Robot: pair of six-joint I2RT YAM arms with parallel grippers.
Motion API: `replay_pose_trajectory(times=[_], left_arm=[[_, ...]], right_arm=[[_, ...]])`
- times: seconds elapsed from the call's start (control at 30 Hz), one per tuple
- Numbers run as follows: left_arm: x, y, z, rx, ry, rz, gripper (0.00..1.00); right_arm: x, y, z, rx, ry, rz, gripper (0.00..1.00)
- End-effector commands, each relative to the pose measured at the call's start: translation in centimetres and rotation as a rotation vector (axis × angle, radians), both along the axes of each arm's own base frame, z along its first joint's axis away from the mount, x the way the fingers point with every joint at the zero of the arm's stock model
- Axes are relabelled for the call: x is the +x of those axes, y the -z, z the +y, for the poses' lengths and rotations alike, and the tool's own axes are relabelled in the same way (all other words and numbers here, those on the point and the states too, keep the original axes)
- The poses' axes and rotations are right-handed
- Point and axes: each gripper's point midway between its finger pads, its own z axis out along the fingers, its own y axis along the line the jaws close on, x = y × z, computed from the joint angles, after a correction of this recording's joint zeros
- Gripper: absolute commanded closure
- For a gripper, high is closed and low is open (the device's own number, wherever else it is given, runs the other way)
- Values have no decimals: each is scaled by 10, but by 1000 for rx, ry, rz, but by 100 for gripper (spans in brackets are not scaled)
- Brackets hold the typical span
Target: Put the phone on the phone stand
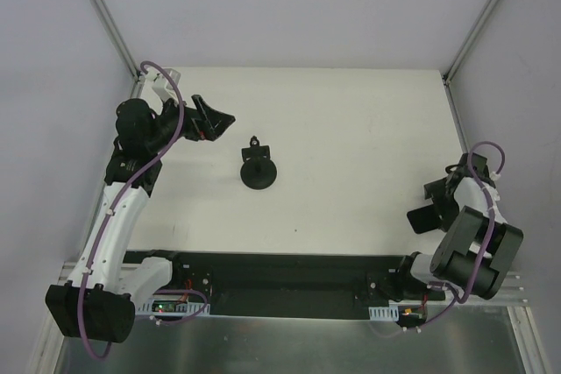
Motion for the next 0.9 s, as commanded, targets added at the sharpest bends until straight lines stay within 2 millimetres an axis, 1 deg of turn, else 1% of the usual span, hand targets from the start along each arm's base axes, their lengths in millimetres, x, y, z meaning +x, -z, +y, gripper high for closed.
replay_pose_trajectory(times=[0.0, 0.1, 0.17, 0.2, 0.3, 0.33, 0.37, 0.4, 0.47, 0.5, 0.53, 0.57, 0.63, 0.7, 0.73, 0.8, 0.87], left_arm=[[-1, -19, -5, -8, 31, -44, 2], [-3, -21, -8, -11, 48, -46, 2], [2, -17, -4, -5, 21, -40, 2], [2, -17, -4, -7, 24, -38, 2], [-1, -20, -7, -14, 48, -39, 2], [-1, -17, -7, -10, 42, -35, 2], [3, -16, -4, -4, 21, -36, 2], [4, -14, -4, -5, 19, -29, 2], [0, -14, -7, -14, 47, -8, 3], [-1, -15, -7, -14, 50, -13, 3], [-1, -14, -7, -12, 47, -11, 2], [0, -12, -6, -7, 39, -12, 2], [3, -11, -4, -5, 27, -6, 3], [1, -12, -7, -12, 42, -4, 3], [0, -12, -7, -9, 38, -6, 3], [3, -9, -5, 1, 20, -7, 2], [3, -10, -5, -3, 28, -3, 3]], right_arm=[[22, 6, 2, 29, -77, -79, 4], [20, 10, 4, 41, -55, -72, 4], [9, 14, 3, 41, 0, -16, 4], [7, 17, 2, 38, 10, -6, 4], [6, 22, 1, 48, 17, 24, 3], [5, 25, 4, 70, 11, 46, 1], [3, 25, 6, 86, 9, 68, 1], [6, 22, 5, 88, 0, 71, 1], [7, 24, 9, 129, -35, 103, 5], [12, 22, 9, 140, -48, 105, 7], [10, 26, 13, 169, -49, 129, 11], [8, 27, 16, 186, -53, 142, 12], [6, 28, 15, 177, -51, 152, 18], [5, 27, 13, 155, -39, 143, 24], [2, 25, 11, 135, -38, 139, 34], [1, 22, 9, 114, -37, 128, 41], [3, 19, 5, 83, -39, 102, 52]])
